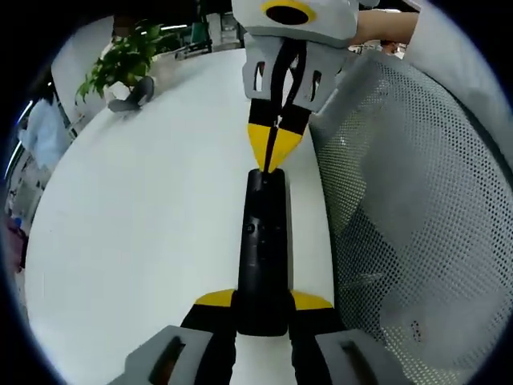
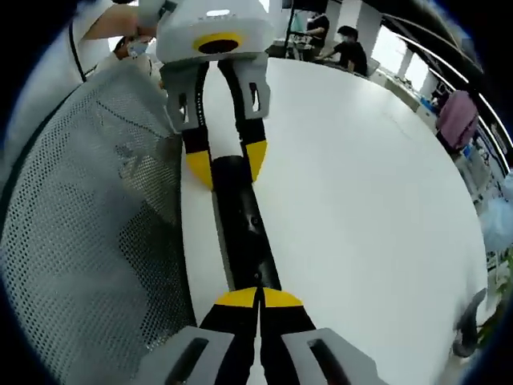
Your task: Press the specified remote control buttons in sequence, fully releasing each button before pressing the next.
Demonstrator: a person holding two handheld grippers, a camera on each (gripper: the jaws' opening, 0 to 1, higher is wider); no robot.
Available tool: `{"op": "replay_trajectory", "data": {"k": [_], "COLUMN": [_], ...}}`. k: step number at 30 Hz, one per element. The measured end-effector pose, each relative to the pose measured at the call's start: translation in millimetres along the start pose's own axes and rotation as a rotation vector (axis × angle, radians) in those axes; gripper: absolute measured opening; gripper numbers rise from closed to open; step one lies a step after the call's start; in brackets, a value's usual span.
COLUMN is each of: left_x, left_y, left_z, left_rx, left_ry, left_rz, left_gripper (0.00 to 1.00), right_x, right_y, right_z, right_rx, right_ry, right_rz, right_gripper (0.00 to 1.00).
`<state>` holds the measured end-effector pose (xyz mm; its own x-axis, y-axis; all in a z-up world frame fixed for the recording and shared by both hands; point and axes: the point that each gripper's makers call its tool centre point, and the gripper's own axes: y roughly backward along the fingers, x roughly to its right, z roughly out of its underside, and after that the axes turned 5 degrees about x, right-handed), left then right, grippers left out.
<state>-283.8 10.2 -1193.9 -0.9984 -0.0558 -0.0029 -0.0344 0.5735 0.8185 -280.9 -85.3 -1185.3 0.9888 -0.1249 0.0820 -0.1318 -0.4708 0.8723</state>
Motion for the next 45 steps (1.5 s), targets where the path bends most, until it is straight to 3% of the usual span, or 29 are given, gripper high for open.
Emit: {"op": "replay_trajectory", "data": {"k": [3, 5, 8, 11, 14, 17, 20, 29, 36, 39, 43, 45], "left_x": [-0.2, -0.5, -0.7, -0.4, -0.7, -0.4, -0.4, 0.0, -0.3, -0.2, 0.2, 0.7], "left_y": [0, 0, 0, -1, -1, -1, -1, -1, -1, 0, 0, -1], "left_z": [-0.5, -0.8, -0.5, -1.4, -1.3, -1.2, -1.1, -0.9, -0.9, 0.5, -1.4, -2.1], "left_rx": [0.014, 0.024, 0.043, 0.052, 0.057, 0.055, 0.055, 0.043, 0.04, 0.071, 0.059, 0.041], "left_ry": [-0.004, -0.001, 0.0, -0.003, -0.006, -0.01, -0.01, -0.005, -0.001, -0.018, -0.018, -0.02], "left_rz": [0.001, 0.001, 0.002, 0.006, 0.008, 0.01, 0.01, 0.01, 0.018, 0.034, 0.038, 0.036], "left_gripper": [0.24, 0.24, 0.24, 0.24, 0.24, 0.24, 0.24, 0.24, 0.24, 0.24, 0.24, 0.24], "right_x": [1, 1, 2, 3, 3, 5, 1, 0, -1, -1, -1, -1], "right_y": [-2, -2, -1, 1, 1, 1, -3, -9, -9, -10, -11, -10], "right_z": [-0.9, 0.1, -0.6, -0.3, 1.5, 0.3, -3.2, -10.6, -10.9, -11.7, -11.3, -11.0], "right_rx": [-0.022, -0.024, 0.042, 0.154, 0.176, 0.166, 0.144, 0.145, 0.06, 0.023, -0.015, -0.037], "right_ry": [0.006, -0.062, -0.12, -0.208, -0.231, -0.173, -0.134, -0.113, 0.002, -0.011, -0.019, 0.046], "right_rz": [-0.019, -0.044, -0.03, -0.019, -0.024, 0.011, 0.001, -0.015, -0.025, -0.033, -0.03, -0.029], "right_gripper": [0.0, 0.0, 0.0, 0.0, 0.0, 0.0, 0.0, 0.0, 0.0, 0.0, 0.0, 0.0]}}
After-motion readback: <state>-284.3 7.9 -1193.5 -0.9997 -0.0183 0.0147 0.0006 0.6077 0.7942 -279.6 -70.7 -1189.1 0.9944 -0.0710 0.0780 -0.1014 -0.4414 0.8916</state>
